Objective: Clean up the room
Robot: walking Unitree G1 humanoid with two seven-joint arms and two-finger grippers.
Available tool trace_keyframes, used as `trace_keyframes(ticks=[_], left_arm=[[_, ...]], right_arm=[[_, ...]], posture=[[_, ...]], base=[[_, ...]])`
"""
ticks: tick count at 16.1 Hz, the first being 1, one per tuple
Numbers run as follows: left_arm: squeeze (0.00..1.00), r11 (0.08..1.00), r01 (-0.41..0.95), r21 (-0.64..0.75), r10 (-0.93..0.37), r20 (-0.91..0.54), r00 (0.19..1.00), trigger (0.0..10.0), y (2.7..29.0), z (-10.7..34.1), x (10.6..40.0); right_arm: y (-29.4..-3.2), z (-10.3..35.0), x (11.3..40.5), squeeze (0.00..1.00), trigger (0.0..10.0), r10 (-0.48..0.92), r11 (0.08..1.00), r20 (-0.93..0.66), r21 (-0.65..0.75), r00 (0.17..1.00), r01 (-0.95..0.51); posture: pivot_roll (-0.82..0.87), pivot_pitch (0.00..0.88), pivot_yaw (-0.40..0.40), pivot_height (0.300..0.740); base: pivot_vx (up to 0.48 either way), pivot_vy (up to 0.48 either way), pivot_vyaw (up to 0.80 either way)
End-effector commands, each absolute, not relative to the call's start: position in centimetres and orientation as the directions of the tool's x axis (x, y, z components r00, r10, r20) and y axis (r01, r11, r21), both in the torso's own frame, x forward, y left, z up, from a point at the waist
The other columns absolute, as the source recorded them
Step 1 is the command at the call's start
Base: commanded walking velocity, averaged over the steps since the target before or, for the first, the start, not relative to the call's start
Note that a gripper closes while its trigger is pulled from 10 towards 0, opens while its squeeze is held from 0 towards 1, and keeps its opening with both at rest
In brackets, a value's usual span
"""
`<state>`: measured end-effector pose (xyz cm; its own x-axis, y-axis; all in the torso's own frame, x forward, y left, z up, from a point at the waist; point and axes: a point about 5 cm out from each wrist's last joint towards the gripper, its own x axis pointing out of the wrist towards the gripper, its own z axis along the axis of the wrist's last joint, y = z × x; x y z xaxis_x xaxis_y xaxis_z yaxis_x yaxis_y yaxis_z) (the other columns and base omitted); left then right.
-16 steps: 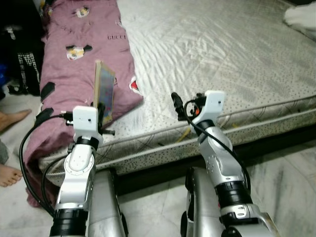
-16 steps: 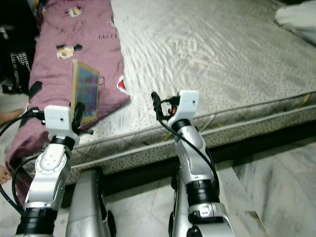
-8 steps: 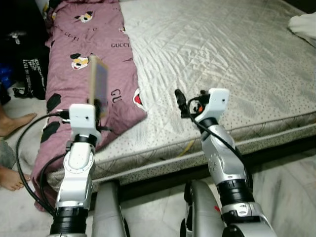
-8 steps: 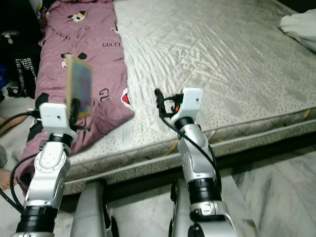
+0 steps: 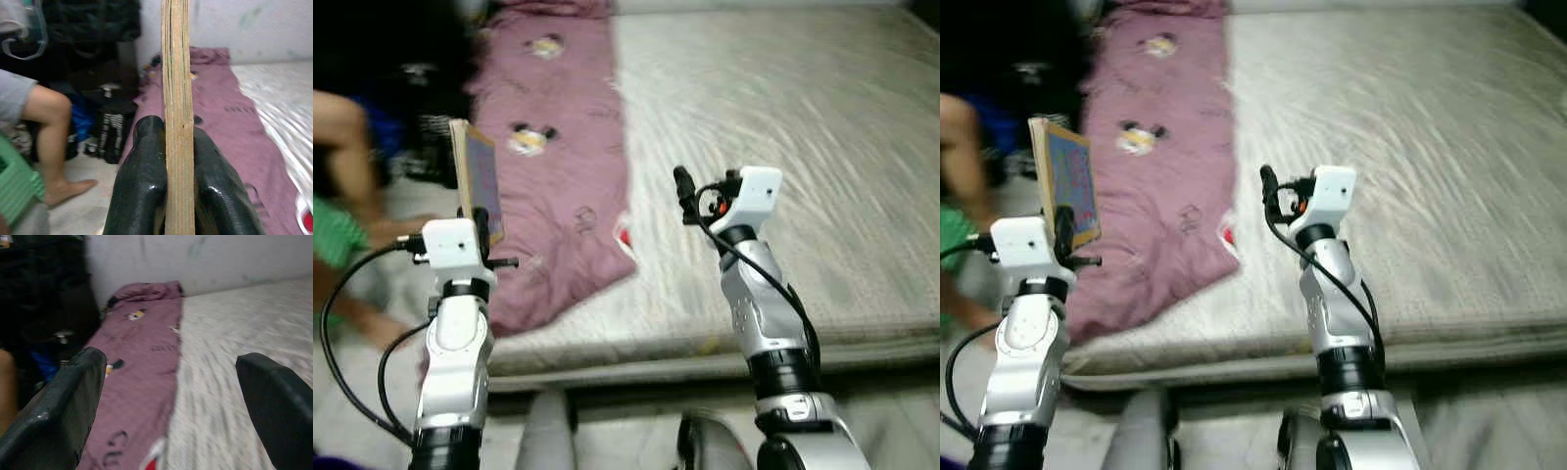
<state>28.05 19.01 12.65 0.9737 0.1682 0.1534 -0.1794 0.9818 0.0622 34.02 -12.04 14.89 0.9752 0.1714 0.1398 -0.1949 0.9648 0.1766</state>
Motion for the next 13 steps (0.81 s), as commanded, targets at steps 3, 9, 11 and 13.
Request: trace_keyframes(ticks=[3, 9, 11, 13], left_arm=[[0.00, 0.987, -0.140, 0.074, 0.123, 0.198, 0.972, 10.0, 18.4, 14.1, 28.9], [0.00, 0.992, -0.074, 0.102, 0.056, 0.168, 0.984, 10.0, 17.7, 13.5, 28.9], [0.00, 0.994, -0.054, 0.096, 0.038, 0.164, 0.986, 10.0, 17.4, 13.4, 28.9], [0.00, 0.994, -0.043, 0.097, 0.028, 0.157, 0.987, 10.0, 17.1, 13.1, 28.9]], right_arm=[[-12.0, 15.0, 34.2, 0.00, 10.0, 0.164, 0.969, 0.145, 0.161, 0.976, -0.186], [-12.5, 14.0, 33.5, 0.00, 10.0, 0.149, 0.976, 0.118, 0.144, 0.982, -0.165], [-12.4, 13.9, 33.5, 0.00, 10.0, 0.150, 0.976, 0.116, 0.142, 0.982, -0.166], [-12.4, 13.7, 33.4, 0.00, 10.0, 0.149, 0.976, 0.112, 0.141, 0.982, -0.164]], posture=[[-0.05, 0.000, 0.018, 0.740], [-0.05, 0.000, 0.020, 0.740], [-0.05, 0.000, 0.022, 0.740], [-0.06, 0.000, 0.023, 0.740]], base=[[0.000, 0.000, 0.00], [0.000, 0.000, 0.00], [0.000, 0.000, 0.00], [0.000, 0.000, 0.00]])
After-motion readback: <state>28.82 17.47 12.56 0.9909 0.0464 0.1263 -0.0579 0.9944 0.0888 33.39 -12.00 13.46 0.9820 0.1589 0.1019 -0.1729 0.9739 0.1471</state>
